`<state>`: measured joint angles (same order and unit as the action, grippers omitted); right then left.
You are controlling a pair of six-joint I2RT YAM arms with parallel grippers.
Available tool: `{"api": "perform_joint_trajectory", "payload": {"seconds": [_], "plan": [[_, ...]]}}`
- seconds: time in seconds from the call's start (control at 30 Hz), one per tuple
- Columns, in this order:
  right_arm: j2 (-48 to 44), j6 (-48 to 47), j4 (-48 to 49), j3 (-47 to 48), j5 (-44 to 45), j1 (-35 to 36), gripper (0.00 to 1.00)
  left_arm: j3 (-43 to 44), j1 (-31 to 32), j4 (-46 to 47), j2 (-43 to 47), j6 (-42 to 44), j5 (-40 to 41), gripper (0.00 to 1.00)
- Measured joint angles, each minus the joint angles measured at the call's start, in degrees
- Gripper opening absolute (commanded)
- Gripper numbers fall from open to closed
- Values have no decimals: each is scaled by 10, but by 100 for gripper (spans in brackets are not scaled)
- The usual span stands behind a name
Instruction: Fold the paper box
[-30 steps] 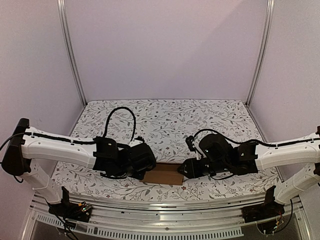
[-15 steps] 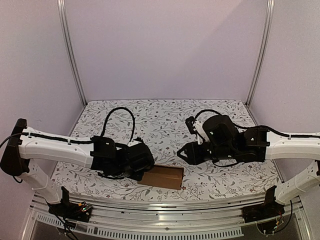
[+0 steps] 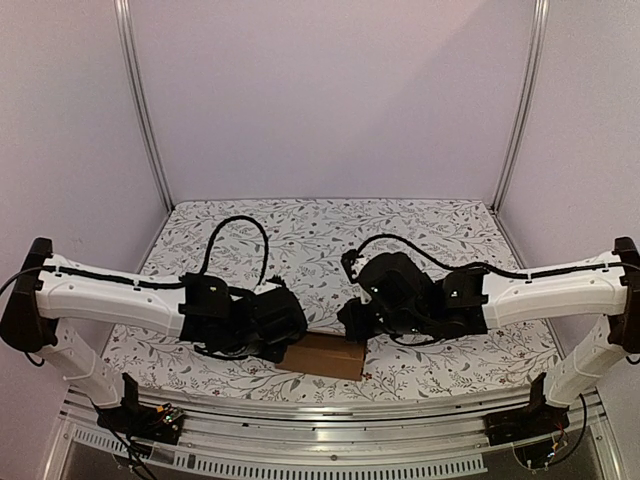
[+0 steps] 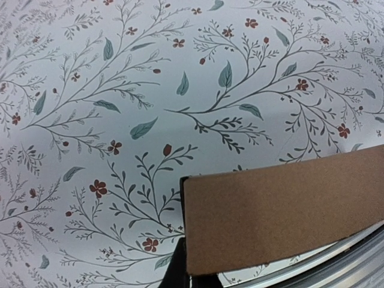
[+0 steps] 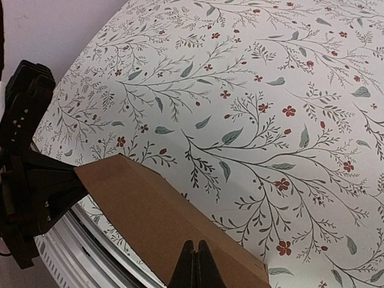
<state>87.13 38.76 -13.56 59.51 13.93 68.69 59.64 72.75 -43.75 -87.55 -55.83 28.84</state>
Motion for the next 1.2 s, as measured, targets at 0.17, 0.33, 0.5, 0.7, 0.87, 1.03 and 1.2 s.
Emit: {"api": "perform_joint_trajectory", "payload": {"seconds": [0.17,0.33,0.5,0.7,0.87,1.03,1.2], "plan": [[52,21,17,24,85,42,0,-11,0,6,13,0,-11,0],[80,44,39,31,151,63,0,-24,1,24,22,-2,-17,0],[108,62,63,31,197,75,0,-35,1,40,29,-4,-21,0],[134,77,77,42,235,94,0,-43,1,54,35,-10,-30,9],[156,89,85,47,264,110,0,-57,2,68,47,-16,-44,27],[175,103,90,47,283,117,0,-91,5,74,89,-20,-71,37],[187,108,96,51,301,118,0,-125,7,73,147,-20,-110,40]]}}
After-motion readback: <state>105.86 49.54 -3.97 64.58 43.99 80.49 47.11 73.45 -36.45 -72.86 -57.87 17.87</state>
